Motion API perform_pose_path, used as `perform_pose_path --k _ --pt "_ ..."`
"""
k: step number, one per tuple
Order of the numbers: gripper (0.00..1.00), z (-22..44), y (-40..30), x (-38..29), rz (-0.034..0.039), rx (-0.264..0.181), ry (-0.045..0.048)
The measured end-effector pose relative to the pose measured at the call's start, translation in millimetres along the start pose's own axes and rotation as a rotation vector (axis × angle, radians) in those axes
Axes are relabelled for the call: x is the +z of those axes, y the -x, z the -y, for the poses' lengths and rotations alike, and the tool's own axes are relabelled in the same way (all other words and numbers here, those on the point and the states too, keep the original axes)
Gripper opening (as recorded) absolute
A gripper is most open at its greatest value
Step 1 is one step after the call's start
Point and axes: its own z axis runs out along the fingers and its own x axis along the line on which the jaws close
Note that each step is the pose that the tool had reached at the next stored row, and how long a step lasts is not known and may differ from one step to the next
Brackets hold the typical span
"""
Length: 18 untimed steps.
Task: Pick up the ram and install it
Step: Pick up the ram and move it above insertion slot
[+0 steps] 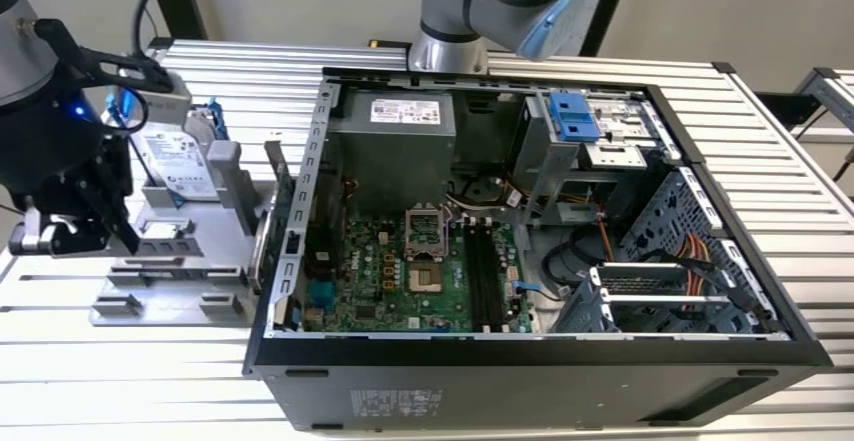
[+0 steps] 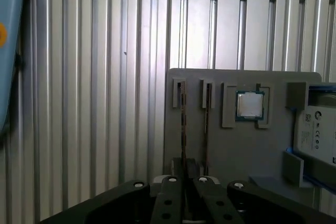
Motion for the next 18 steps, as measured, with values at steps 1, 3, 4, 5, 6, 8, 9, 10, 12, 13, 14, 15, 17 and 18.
perform_pose_path --k 1,3,4,5,6,8,9,10,12,13,14,15,17,18 --pt "0.00 0.0 0.0 -0.6 0.0000 0.000 0.0000" --pt "0.00 0.0 0.0 -2.0 -0.0001 0.000 0.0001" --pt "0.00 0.0 0.0 -2.6 0.0000 0.000 0.0000" --pt "0.00 0.0 0.0 -3.2 0.0000 0.000 0.0000" --pt "0.00 0.0 0.0 -3.9 -0.0001 0.000 0.0001" --pt "0.00 0.0 0.0 -5.3 -0.0001 0.000 0.0000" --pt "0.00 0.0 0.0 -6.0 -0.0001 0.000 0.0001" --pt "0.00 0.0 0.0 -6.6 0.0000 0.000 0.0000" --pt "0.00 0.0 0.0 -8.1 -0.0001 0.000 0.0000" --pt "0.00 0.0 0.0 -8.8 0.0000 0.000 0.0000" --pt "0.00 0.0 0.0 -9.5 -0.0001 0.000 0.0001" --pt "0.00 0.0 0.0 -10.1 0.0000 0.000 0.0000" --pt "0.00 0.0 0.0 -11.5 0.0000 0.000 0.0000" --pt "0.00 0.0 0.0 -12.1 -0.0001 0.000 0.0001"
